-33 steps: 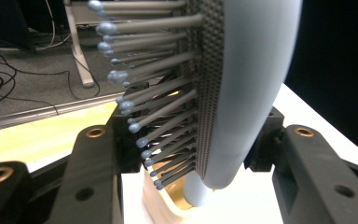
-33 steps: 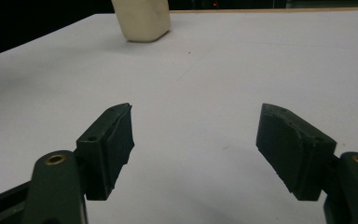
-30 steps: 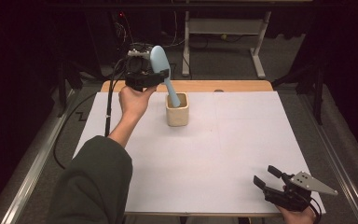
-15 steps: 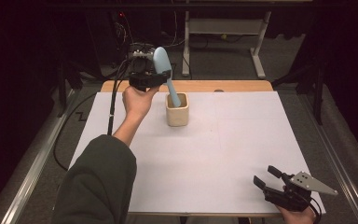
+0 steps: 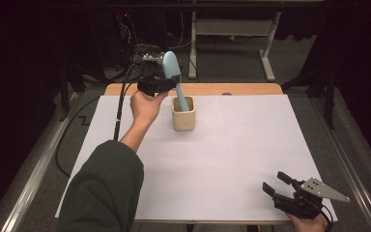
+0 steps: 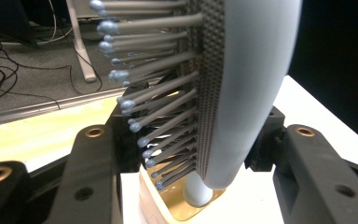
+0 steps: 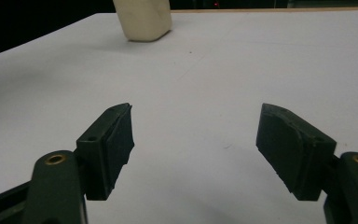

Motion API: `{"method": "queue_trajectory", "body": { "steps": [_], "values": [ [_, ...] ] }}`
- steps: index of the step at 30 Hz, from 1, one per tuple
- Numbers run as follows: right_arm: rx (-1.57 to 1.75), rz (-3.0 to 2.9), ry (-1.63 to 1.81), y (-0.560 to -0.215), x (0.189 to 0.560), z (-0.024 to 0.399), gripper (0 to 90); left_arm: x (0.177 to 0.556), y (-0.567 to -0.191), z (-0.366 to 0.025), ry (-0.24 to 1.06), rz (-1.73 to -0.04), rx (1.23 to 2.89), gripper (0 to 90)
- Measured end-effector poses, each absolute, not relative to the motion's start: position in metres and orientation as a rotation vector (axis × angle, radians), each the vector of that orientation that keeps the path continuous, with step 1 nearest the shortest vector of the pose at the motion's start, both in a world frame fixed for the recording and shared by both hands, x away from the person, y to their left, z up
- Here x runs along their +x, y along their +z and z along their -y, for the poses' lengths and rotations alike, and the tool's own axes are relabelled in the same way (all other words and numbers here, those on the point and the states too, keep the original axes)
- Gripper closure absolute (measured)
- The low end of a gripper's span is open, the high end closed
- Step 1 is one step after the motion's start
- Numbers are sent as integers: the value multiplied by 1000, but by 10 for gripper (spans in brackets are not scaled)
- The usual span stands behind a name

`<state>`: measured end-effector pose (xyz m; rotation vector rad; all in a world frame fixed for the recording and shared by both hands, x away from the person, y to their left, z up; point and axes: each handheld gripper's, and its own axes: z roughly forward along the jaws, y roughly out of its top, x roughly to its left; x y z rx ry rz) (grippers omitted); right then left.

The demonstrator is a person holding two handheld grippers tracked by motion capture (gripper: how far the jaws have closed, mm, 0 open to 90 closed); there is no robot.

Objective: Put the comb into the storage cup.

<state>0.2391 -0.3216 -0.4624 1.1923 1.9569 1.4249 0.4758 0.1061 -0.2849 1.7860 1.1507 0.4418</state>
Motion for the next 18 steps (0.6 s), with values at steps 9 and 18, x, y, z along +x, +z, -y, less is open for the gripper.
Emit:
{"method": "queue_trajectory", "body": {
  "steps": [9,18],
  "values": [
    [1188,-1959,1424,-462,239,321,281,475,-289,-105,438,-1150,1793,505],
    [1189,-1961,1424,-462,239,321,281,477,-295,-103,433,-1155,1805,506]
  ]
}}
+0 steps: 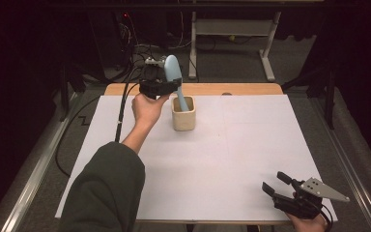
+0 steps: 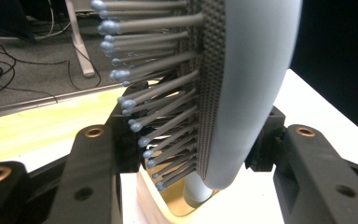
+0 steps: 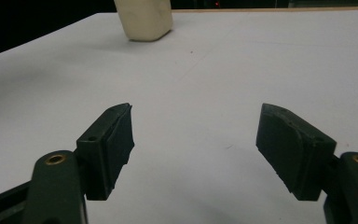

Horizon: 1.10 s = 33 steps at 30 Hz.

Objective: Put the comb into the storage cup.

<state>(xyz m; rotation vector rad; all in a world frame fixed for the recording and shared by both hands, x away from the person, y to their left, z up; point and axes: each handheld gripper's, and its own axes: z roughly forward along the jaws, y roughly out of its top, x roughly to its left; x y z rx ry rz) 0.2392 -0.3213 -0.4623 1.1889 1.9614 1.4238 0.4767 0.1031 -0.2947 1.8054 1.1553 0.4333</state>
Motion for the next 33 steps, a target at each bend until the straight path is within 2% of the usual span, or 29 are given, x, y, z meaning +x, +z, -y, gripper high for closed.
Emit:
{"method": "queue_trajectory", "body": {
  "steps": [33],
  "values": [
    [1184,-1976,1421,-463,240,320,289,477,-306,-99,429,-1159,1824,506]
  ]
}}
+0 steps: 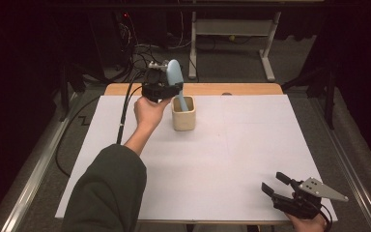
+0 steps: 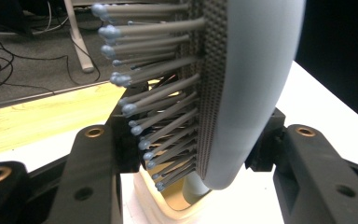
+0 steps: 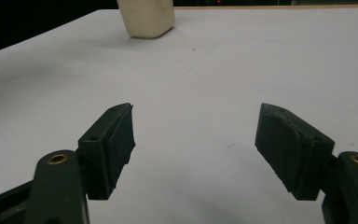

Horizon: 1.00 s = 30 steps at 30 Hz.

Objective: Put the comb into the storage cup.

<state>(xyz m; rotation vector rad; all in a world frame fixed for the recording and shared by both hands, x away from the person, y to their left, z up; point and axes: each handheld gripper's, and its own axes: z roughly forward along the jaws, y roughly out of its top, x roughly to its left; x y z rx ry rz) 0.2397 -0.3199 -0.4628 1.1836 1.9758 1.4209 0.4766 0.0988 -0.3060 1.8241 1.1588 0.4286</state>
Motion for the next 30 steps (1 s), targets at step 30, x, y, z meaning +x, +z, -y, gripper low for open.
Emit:
{"method": "queue_trajectory", "body": {
  "steps": [30],
  "values": [
    [1188,-1980,1426,-463,240,320,288,478,-315,-97,421,-1165,1847,506]
  ]
}}
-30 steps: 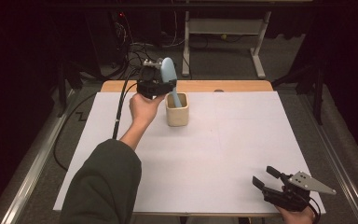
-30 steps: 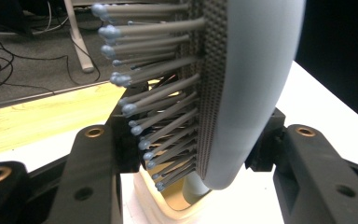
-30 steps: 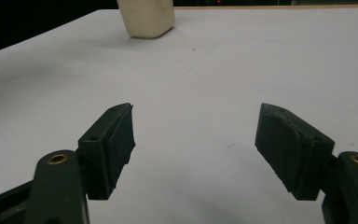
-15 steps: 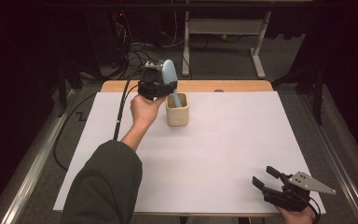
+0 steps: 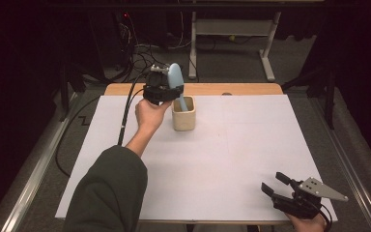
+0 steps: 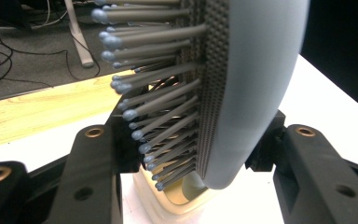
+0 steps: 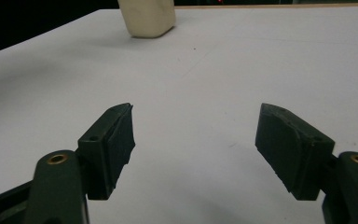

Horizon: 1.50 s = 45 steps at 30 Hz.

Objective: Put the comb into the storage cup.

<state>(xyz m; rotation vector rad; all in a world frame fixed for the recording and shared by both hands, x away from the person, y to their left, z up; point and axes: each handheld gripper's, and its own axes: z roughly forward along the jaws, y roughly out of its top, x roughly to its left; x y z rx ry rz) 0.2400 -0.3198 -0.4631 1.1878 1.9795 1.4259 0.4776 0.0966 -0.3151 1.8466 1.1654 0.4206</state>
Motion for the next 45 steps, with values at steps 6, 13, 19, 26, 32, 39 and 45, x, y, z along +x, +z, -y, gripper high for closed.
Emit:
{"method": "queue_trajectory", "body": {
  "steps": [6,13,19,26,32,39,45],
  "values": [
    [1189,-1980,1427,-463,240,320,288,478,-316,-96,419,-1165,1852,506],
    [1188,-1980,1426,-463,240,320,288,479,-318,-96,414,-1168,1858,506],
    [1189,-1980,1427,-463,240,320,288,479,-320,-96,416,-1170,1860,506],
    [1187,-1980,1428,-463,240,320,288,480,-323,-97,405,-1181,1864,505],
    [1190,-1981,1428,-463,240,320,288,480,-326,-98,405,-1185,1862,504],
    [1193,-1981,1431,-463,240,320,288,481,-329,-98,401,-1192,1871,504],
    [1193,-1983,1432,-463,240,320,288,482,-333,-97,395,-1199,1879,504]
  ]
}}
